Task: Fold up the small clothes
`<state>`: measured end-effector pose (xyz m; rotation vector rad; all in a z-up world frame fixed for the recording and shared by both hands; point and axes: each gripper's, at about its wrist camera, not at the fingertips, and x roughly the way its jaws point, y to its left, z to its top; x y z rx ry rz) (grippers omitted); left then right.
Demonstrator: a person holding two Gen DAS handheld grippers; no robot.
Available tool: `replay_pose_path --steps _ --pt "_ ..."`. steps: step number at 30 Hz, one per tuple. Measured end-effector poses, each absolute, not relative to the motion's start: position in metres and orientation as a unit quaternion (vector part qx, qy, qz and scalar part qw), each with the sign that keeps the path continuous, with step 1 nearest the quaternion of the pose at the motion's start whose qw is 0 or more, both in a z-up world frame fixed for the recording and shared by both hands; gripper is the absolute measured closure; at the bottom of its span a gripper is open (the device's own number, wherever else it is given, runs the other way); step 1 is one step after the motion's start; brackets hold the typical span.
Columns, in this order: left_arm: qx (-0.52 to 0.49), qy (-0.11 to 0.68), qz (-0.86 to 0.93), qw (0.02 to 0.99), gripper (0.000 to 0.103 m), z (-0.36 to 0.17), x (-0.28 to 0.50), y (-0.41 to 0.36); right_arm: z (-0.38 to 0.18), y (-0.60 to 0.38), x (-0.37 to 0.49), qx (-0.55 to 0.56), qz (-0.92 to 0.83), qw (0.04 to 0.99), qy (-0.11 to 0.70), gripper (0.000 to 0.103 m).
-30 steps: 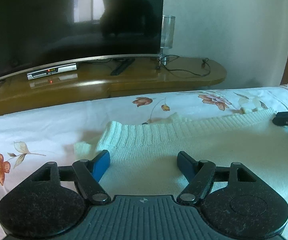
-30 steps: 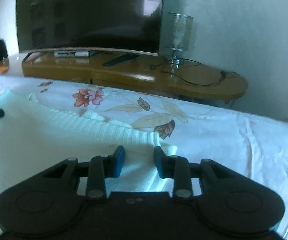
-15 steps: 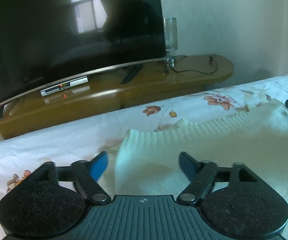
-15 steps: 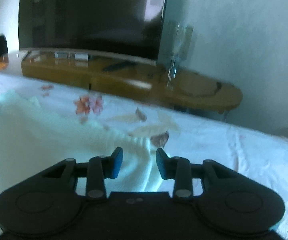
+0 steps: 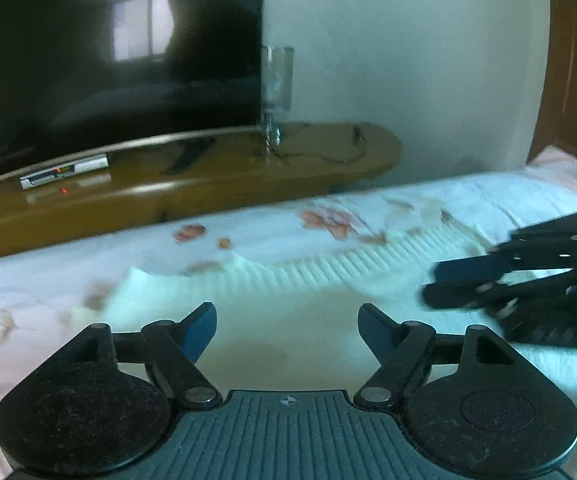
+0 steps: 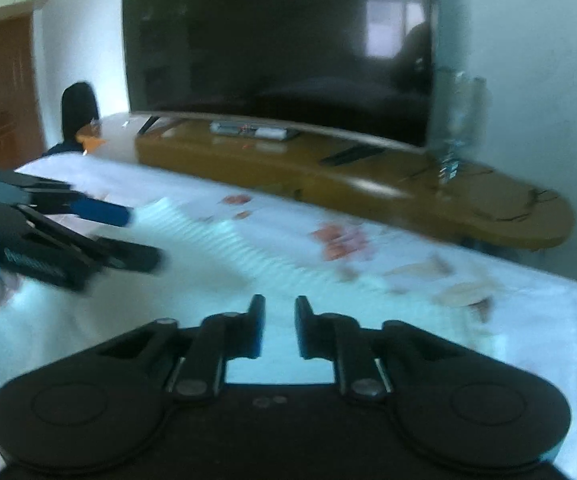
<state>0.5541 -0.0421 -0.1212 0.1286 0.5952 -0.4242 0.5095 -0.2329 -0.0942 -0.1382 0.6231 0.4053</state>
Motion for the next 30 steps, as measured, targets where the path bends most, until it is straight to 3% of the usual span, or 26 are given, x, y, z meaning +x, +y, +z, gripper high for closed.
replay_pose_path --steps 3,5,7,15,22,30 --pt "0.082 0.304 -0.193 0.929 0.025 -0.138 0.548 -0.050 -0.108 -0.218 0.512 -0.071 0.210 0.917 0.331 0.079" --pt "0.092 0.294 -0.189 0.932 0.015 -0.145 0.541 -0.047 -0.118 -0.213 0.507 -0.093 0.215 0.913 0.334 0.077" --pt "0.086 0.287 -0.172 0.938 0.011 -0.148 0.533 -0.033 -0.121 -0.214 0.497 -0.115 0.218 0.914 0.323 0.077" --pt "0.050 0.280 -0.145 0.948 0.011 -0.153 0.516 0.015 -0.122 -0.303 0.479 -0.067 0.131 0.936 0.321 0.068" --pt "0.022 0.251 -0.161 0.954 0.011 -0.125 0.466 0.004 -0.094 -0.275 0.435 -0.055 0.161 0.941 0.292 0.068" --pt "0.041 0.284 -0.181 0.941 0.011 -0.146 0.407 -0.018 -0.112 -0.209 0.358 -0.093 0.214 0.925 0.299 0.069"
